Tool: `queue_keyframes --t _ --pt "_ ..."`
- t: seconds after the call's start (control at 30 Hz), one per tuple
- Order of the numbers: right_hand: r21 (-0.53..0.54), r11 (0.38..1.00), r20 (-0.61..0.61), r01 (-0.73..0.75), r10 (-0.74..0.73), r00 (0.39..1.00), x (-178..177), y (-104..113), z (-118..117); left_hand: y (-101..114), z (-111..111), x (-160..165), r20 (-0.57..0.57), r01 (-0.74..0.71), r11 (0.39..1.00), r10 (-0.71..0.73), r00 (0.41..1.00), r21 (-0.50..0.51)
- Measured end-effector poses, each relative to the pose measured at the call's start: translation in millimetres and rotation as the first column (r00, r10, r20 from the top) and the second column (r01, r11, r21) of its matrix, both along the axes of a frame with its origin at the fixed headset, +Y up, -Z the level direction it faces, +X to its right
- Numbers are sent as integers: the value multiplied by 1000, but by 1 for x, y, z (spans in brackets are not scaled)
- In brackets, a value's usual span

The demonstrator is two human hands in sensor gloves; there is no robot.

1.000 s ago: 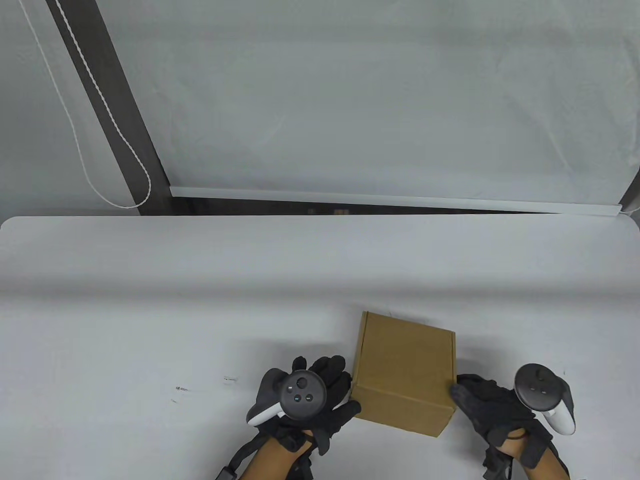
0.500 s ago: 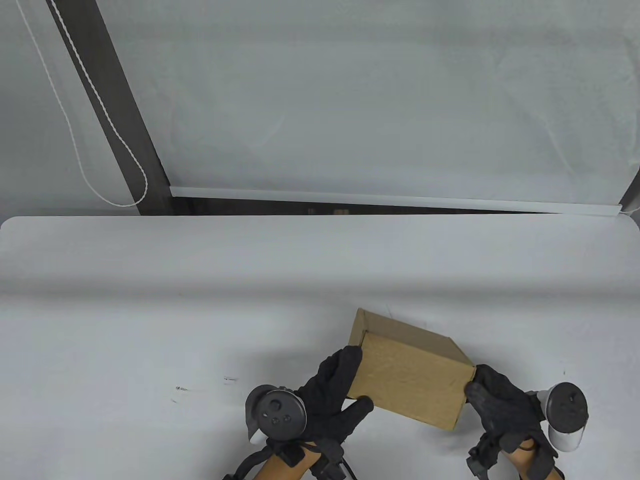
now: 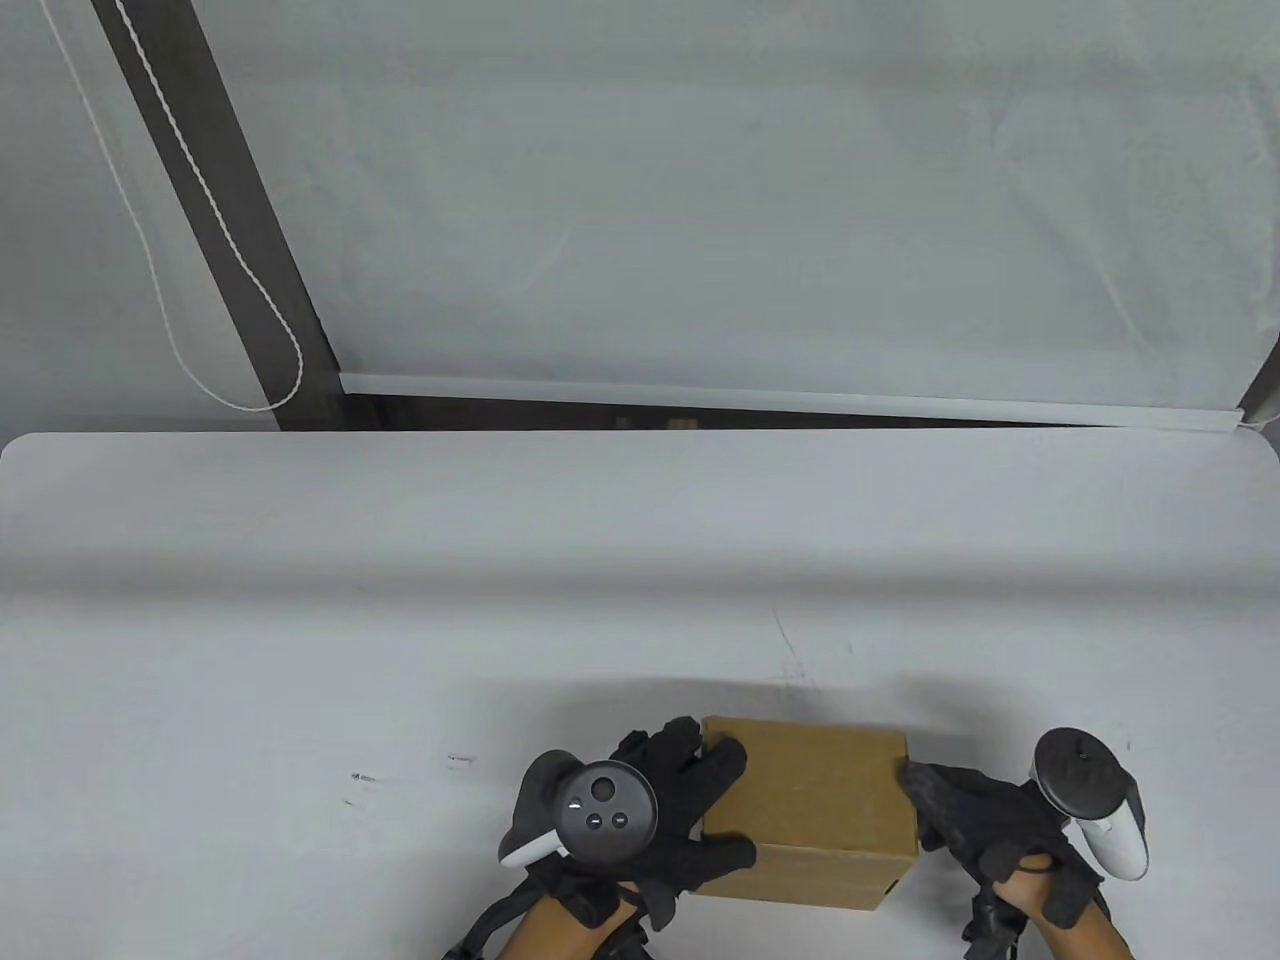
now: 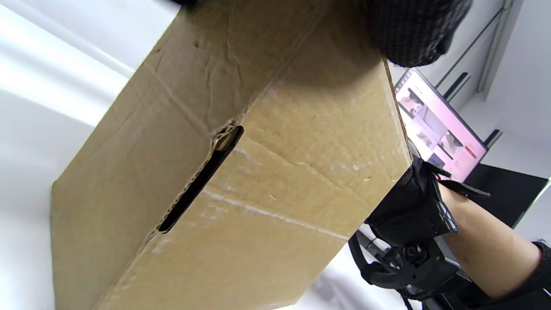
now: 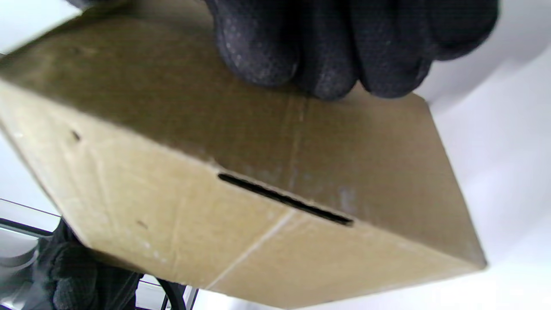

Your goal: Fully disassemble mailer box

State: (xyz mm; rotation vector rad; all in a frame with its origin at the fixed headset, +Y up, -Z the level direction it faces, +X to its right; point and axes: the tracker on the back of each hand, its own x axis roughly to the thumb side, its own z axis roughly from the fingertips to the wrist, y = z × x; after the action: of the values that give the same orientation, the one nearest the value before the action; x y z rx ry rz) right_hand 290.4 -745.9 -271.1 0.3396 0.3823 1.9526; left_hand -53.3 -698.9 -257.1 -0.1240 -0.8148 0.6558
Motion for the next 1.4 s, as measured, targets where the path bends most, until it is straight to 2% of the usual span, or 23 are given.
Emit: queue_keyframes --t 0.13,0.2,0.33,0.37,0.43,0.5,0.53,0.57,0.67,0.73,0.87,0.97,1.03,1.1,1.17,1.23,1.3,1.4 --pt "25 1000 9 -19 18 1000 -3 2 1 -2 2 7 38 62 998 -62 997 -5" --pt "75 996 28 -44 42 999 -1 8 1 4 1 6 16 21 999 -22 1000 46" --pt "256 951 80 -173 158 984 -2 30 7 7 2 5 26 30 998 -32 999 60" --pt "290 942 32 -168 166 986 -2 38 9 9 4 7 9 61 995 -62 998 80" --pt "327 943 -47 -66 86 995 -2 49 14 13 7 10 -7 123 985 -123 992 122" --pt "314 948 -138 45 -1 990 -7 55 18 15 9 11 -18 153 978 -152 988 141" --pt "304 952 -164 32 19 986 -11 55 20 15 9 11 -16 149 979 -148 989 138" --pt "310 950 -195 -43 108 975 -19 51 21 15 8 9 -10 137 981 -137 991 136" --pt "264 915 -265 -304 372 890 -40 33 21 18 6 4 -37 48 987 -43 998 152" --pt "294 939 -208 -180 247 946 -42 33 20 18 5 -1 -70 21 988 -10 997 150" --pt "283 950 -250 -132 206 946 -37 34 20 21 8 -2 -124 -54 974 83 989 218" --pt "274 962 -212 0 60 975 -31 37 18 21 10 -6 -177 -153 954 203 963 259" --pt "281 955 -137 90 -52 989 -29 43 20 20 15 -3 -180 -186 943 241 954 275" --pt "415 910 25 6 -18 1000 -22 53 23 15 17 3 -153 -127 949 177 972 289" --pt "460 887 112 -34 -20 994 -16 58 26 7 14 8 -155 -24 969 64 986 248" --pt "474 880 149 -21 -57 987 -12 61 28 2 11 10 -132 -16 975 47 990 224" --pt "480 877 163 -3 -86 983 -12 61 29 1 10 10 -131 -56 974 87 988 219" --pt "466 885 134 13 -84 987 -12 62 28 2 8 6 -128 -145 978 165 978 148"
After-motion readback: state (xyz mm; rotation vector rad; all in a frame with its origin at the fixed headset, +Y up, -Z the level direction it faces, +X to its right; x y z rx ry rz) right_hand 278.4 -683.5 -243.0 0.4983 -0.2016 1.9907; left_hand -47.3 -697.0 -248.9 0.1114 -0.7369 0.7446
